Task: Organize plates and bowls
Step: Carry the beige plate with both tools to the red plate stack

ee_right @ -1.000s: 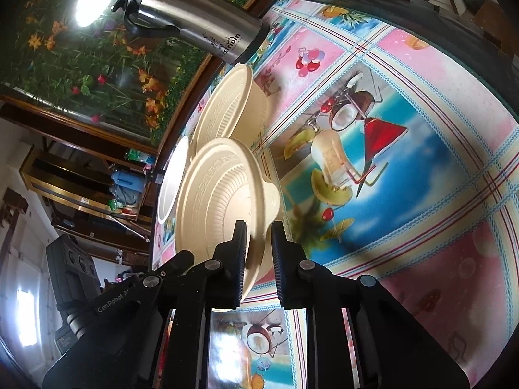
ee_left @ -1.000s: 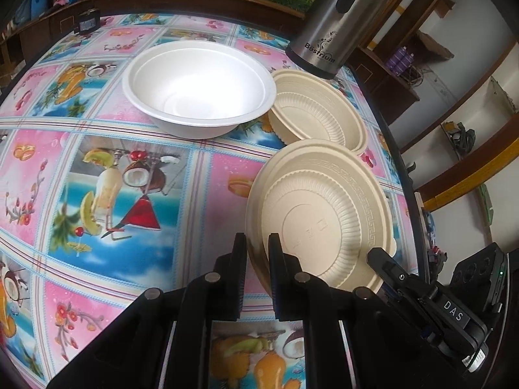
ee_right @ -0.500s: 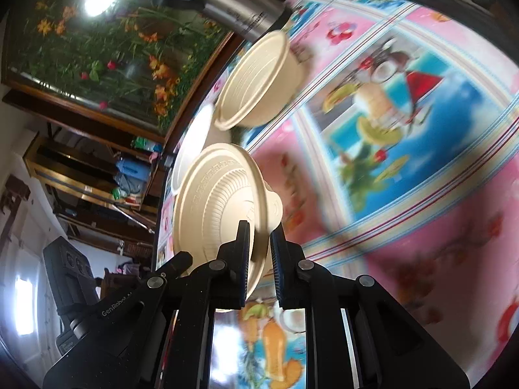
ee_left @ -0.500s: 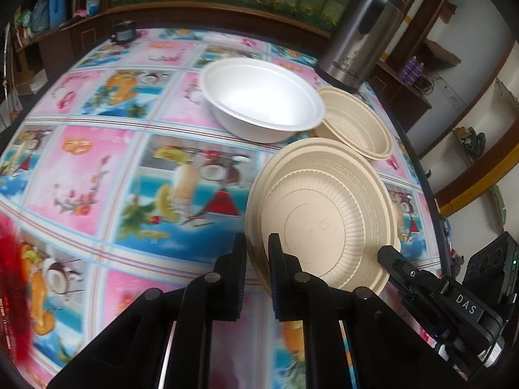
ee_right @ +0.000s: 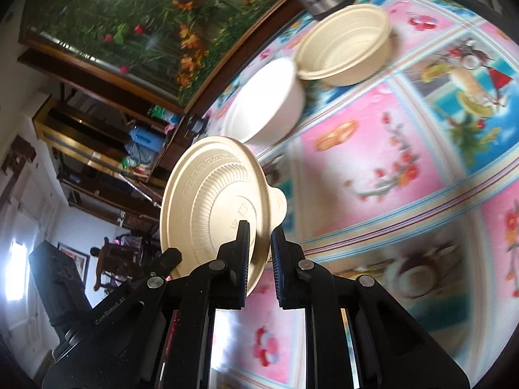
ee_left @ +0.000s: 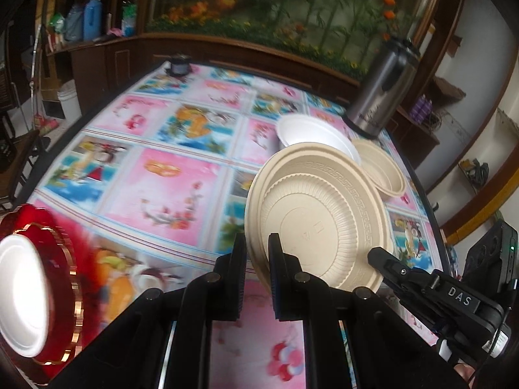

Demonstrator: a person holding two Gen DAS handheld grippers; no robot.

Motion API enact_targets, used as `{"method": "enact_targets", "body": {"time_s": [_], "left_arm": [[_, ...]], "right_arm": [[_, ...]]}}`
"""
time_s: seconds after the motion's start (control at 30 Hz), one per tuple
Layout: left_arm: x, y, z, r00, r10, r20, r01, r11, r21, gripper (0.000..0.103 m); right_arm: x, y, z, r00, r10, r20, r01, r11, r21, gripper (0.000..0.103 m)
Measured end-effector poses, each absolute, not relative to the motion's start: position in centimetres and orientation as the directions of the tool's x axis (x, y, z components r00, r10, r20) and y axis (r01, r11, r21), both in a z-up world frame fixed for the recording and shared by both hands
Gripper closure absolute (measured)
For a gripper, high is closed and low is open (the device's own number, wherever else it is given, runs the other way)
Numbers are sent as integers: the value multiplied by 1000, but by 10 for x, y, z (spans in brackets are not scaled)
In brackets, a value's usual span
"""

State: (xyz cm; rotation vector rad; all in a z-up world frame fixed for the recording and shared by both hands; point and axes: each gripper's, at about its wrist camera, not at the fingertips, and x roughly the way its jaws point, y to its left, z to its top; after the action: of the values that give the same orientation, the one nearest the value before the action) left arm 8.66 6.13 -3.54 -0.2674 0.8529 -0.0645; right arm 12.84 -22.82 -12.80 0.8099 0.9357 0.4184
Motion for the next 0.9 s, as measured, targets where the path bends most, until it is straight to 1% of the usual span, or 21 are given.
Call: {"method": "enact_targets", "body": {"time_s": [0.4,0.9], "left_arm": [[50,149,-23,715,-81,-695,-172,942,-287,92],[6,246,-37,706,52,-707,-349,893,-283,91]], "right_arm": [[125,-135,-103,477,696,-536,-107,651,751,89],[106,-8,-99,312,770,-557,-257,632,731,89]]}}
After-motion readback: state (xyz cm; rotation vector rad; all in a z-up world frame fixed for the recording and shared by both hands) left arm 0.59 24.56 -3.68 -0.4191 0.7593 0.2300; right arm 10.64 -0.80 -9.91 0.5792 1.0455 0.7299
